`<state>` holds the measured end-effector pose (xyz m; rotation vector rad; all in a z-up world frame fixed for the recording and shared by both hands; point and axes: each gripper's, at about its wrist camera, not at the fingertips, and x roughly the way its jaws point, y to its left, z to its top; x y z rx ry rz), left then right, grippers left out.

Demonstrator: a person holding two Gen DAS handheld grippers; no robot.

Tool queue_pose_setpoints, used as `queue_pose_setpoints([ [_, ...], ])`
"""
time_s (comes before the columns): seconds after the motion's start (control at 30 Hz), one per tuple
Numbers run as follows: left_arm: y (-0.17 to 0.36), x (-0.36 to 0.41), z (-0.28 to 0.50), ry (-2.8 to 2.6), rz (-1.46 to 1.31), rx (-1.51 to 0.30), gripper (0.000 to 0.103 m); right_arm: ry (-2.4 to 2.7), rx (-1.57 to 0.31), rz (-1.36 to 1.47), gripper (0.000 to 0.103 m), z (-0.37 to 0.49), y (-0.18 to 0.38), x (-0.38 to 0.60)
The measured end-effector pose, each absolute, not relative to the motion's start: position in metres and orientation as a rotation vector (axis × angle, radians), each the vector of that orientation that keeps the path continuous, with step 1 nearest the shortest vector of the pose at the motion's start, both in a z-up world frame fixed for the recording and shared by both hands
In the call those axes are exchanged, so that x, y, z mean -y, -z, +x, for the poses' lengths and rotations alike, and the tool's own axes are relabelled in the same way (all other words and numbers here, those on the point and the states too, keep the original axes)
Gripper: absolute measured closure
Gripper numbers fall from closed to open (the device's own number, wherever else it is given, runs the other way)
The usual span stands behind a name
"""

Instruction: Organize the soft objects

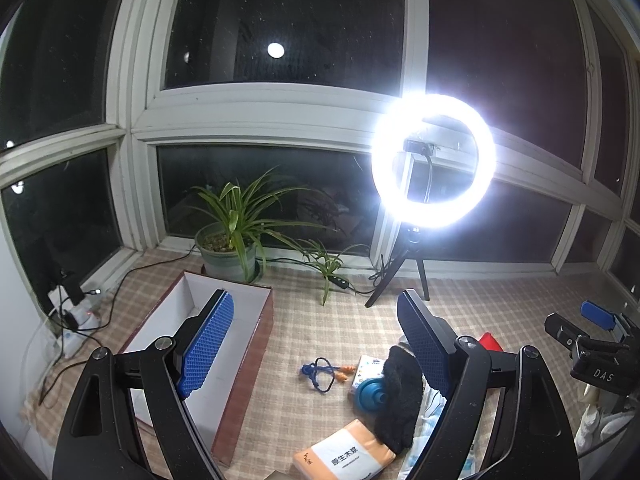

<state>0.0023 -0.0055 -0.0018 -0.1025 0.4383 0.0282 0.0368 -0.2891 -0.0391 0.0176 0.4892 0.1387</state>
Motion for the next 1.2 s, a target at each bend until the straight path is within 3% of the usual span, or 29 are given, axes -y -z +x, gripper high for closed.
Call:
queue_pose_setpoints([
  [0.77,0.03,0.003,0.024,0.003,-0.119,-0.538,0.019,-0.094,-0.548,0.054,0.001,0.048,0.061,0.318],
  [1.2,0.069,0.019,0.04,0.16,-0.16,-0.685,0.019,-0.08,-0.681,0.124,0.001,0.058,0.109,0.353],
])
